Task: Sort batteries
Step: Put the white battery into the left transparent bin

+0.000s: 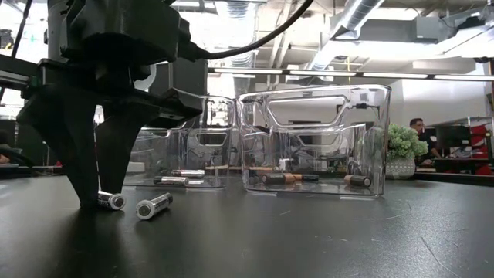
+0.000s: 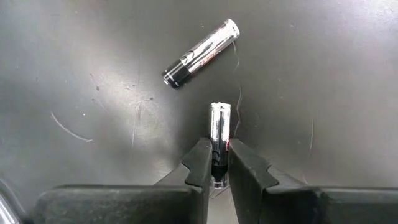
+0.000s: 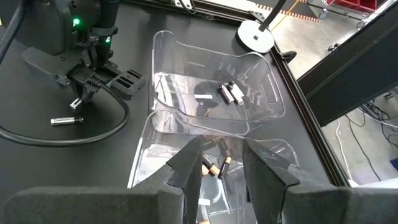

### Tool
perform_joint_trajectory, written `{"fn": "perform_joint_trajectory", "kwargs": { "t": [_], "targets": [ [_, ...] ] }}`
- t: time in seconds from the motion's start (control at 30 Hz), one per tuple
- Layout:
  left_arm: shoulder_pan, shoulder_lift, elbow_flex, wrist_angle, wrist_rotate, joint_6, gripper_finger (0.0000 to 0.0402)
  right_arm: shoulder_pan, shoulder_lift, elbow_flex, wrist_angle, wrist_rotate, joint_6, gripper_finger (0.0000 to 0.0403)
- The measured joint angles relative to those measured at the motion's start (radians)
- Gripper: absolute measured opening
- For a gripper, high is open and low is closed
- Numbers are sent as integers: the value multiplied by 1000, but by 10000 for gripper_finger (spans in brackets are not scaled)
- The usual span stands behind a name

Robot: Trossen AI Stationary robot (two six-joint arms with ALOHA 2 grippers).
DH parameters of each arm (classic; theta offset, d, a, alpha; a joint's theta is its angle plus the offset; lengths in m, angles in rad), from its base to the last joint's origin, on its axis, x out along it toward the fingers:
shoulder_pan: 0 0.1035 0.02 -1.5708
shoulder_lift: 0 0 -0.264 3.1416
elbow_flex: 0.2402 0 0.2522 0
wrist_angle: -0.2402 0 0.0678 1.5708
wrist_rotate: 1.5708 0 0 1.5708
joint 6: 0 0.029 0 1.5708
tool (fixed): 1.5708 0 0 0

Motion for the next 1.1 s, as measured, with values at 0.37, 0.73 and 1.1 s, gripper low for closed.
{"fn": "perform_joint_trajectory", "kwargs": {
  "t": [0.37,0.73,1.1],
  "targets": [
    [0,0,3,-3,-1,6,36,0,0,0,0,0,0,132],
    [0,3,69,-72,-14,25,36,0,0,0,0,0,0,132],
    [0,6,108,-135,-21,27,35,0,0,0,0,0,0,132]
  ]
}}
